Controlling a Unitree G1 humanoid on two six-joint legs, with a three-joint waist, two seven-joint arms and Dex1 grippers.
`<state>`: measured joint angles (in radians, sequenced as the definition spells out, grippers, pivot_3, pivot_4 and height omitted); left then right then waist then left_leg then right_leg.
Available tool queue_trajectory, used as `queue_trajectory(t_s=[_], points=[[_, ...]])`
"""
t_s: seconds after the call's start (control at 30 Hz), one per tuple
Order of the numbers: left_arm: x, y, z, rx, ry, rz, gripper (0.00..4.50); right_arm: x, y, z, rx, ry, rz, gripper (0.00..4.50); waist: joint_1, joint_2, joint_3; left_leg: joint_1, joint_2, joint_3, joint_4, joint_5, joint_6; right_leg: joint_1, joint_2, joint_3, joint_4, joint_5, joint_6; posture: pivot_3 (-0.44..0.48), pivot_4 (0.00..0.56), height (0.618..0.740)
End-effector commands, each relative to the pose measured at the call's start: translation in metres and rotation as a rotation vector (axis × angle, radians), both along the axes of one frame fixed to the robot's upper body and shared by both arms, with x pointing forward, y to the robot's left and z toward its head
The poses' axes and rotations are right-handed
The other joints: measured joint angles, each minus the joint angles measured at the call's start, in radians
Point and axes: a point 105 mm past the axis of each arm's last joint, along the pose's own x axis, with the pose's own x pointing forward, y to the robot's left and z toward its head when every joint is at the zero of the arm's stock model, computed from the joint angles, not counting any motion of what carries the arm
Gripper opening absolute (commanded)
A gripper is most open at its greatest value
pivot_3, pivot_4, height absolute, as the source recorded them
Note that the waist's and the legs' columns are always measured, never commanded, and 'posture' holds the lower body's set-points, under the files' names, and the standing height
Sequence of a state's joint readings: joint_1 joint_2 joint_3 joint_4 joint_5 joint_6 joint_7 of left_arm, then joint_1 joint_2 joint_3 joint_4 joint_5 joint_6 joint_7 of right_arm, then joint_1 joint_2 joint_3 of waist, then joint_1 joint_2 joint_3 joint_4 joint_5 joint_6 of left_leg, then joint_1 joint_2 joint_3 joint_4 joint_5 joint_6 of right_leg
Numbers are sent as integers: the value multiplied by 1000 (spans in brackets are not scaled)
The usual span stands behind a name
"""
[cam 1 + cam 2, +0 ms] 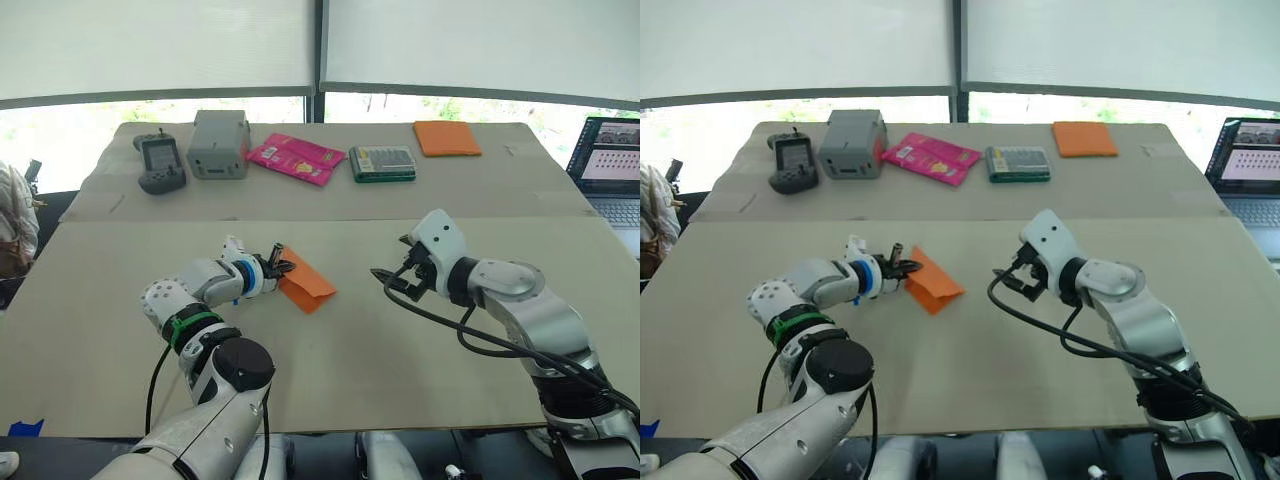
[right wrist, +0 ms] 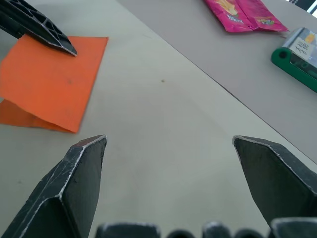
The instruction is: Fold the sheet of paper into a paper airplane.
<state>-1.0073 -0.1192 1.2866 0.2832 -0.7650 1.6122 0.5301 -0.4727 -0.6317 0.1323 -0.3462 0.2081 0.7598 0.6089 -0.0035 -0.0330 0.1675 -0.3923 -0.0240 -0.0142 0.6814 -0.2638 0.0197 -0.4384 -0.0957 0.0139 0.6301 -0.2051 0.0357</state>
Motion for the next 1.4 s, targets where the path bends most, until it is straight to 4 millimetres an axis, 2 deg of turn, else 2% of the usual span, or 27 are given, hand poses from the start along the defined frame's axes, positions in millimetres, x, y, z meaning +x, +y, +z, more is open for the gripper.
queue_trajectory(t_s=[0.03, 0.17, 0.23, 0.27, 0.33, 0.37, 0.43, 0.53, 0.67, 0.73, 0.8, 0.87, 0.93, 1.03, 1.2, 1.4], points=[[-7, -51, 9, -52, -37, -129, 1230, -1, 5, 17, 5, -76, 28, 4500, 5, 0, 0, 0, 0, 0, 0, 0, 0, 0, 0, 0, 0, 0, 0, 0, 150, 740], [-4, -38, 17, -43, -69, -110, 2556, -2, 9, 18, 9, -74, 42, 4500, 10, 0, 0, -1, -1, 0, 1, 0, 0, 0, -1, 0, 0, 0, 0, 0, 150, 740], [-2, -25, 24, -35, -114, -113, 3265, -4, 14, 18, 18, -69, 67, 4500, 11, 0, 0, -1, 0, 0, 1, 0, 0, 0, 0, 0, 0, 0, 0, 0, 150, 740], [-2, -16, 28, -23, -138, -117, 3616, -5, 17, 18, 32, -62, 81, 4500, 11, 0, 0, 0, 0, 0, 1, 0, 0, 0, 0, 0, 0, 0, 0, 0, 150, 740], [0, 13, 37, 9, -179, -79, 4288, -10, 25, 18, 68, -40, 123, 4500, 3, 0, 0, 0, 0, 0, 1, 0, -1, 0, 0, 1, 1, 0, 0, 0, 150, 740], [0, 27, 45, 24, -218, -78, 4460, -13, 29, 18, 88, -23, 147, 4500, -3, 0, 0, 0, 0, 0, 1, 0, -1, 0, 1, 1, 1, 0, 0, 0, 150, 740], [-7, 46, 60, 56, -311, -114, 4460, -19, 41, 15, 141, 20, 197, 4500, -22, 0, 0, 1, 1, 0, 0, 1, -2, -1, 3, 1, 2, 1, -1, 0, 150, 740], [-27, 55, 80, 117, -457, -228, 4460, -29, 65, 9, 231, 84, 263, 4500, -31, 0, 0, 1, 4, -2, -3, 6, -12, -3, 5, 0, 6, 1, -2, 0, 150, 740], [-49, 63, 85, 437, -574, -315, 4460, -29, 87, -3, 234, 96, 275, 4500, -18, 0, 0, 1, 2, -2, -2, 6, -11, -2, 3, 0, 10, 1, -2, 0, 150, 740], [-57, 62, 86, 669, -725, -373, 4460, -25, 97, -5, 230, 77, 273, 4500, -16, 0, 0, 1, 0, -2, -1, 6, -11, -2, 2, 1, 9, 1, -2, 0, 150, 740], [-64, 67, 65, 910, -798, -493, 4460, -19, 107, -10, 163, 30, 275, 4500, -18, 0, 0, 2, 0, 1, -2, 7, -11, -2, 2, 2, 7, 0, -3, 0, 150, 740], [-66, 76, 51, 1027, -859, -563, 4460, -16, 114, -13, 150, 17, 275, 4500, -13, 3, -1, 5, 0, 4, -6, 7, -12, -1, 4, 3, -1, 0, -6, 0, 150, 740], [-71, 80, 43, 1067, -905, -639, 4460, -11, 119, -15, 139, -3, 262, 4500, -8, 2, -1, 5, 2, 4, -7, 7, -11, -1, 5, 2, -1, 0, -7, 0, 150, 740], [-81, 83, 41, 967, -936, -706, 4460, -5, 122, -19, 125, -14, 254, 4500, -8, 2, 0, 3, 5, 2, -6, 4, -5, -2, 7, -1, -1, 0, -9, 0, 150, 740], [-97, 80, 42, 853, -993, -792, 4500, -2, 127, -23, 98, -37, 277, 2973, -14, 2, 0, 3, 5, 3, -5, 2, -2, -2, 6, -1, -1, 0, -9, 0, 150, 740], [-92, 89, 39, 852, -986, -752, 4500, 0, 119, -21, 83, -35, 309, 871, -14, 2, 0, 3, 5, 3, -4, 1, -1, -1, 6, -1, 0, 0, -8, 0, 150, 740]])
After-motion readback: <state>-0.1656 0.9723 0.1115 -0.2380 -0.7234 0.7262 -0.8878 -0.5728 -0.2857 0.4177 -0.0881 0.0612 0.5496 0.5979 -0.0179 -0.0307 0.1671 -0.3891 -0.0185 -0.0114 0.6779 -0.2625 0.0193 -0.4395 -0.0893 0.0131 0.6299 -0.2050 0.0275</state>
